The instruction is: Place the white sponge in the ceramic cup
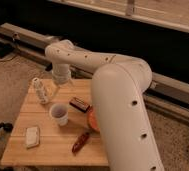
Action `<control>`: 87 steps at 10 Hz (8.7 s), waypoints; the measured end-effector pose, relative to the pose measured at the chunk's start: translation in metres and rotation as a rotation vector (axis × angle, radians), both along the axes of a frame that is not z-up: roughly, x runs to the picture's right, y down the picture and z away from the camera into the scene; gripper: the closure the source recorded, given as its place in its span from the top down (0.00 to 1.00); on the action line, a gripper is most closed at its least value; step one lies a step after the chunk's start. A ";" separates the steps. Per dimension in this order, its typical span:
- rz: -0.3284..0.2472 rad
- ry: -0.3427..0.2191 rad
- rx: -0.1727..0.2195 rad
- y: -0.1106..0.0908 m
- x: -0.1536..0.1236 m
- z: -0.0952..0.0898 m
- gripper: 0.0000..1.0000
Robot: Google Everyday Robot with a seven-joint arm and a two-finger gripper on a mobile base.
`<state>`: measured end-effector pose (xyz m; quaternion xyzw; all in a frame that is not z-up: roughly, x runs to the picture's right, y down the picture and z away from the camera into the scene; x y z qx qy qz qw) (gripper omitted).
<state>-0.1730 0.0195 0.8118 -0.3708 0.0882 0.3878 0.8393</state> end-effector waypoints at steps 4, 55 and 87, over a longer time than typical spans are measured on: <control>0.000 0.000 0.000 0.000 0.000 0.000 0.80; -0.193 -0.095 -0.134 0.250 -0.190 -0.028 0.80; 0.106 -0.110 0.219 0.033 -0.064 -0.098 0.00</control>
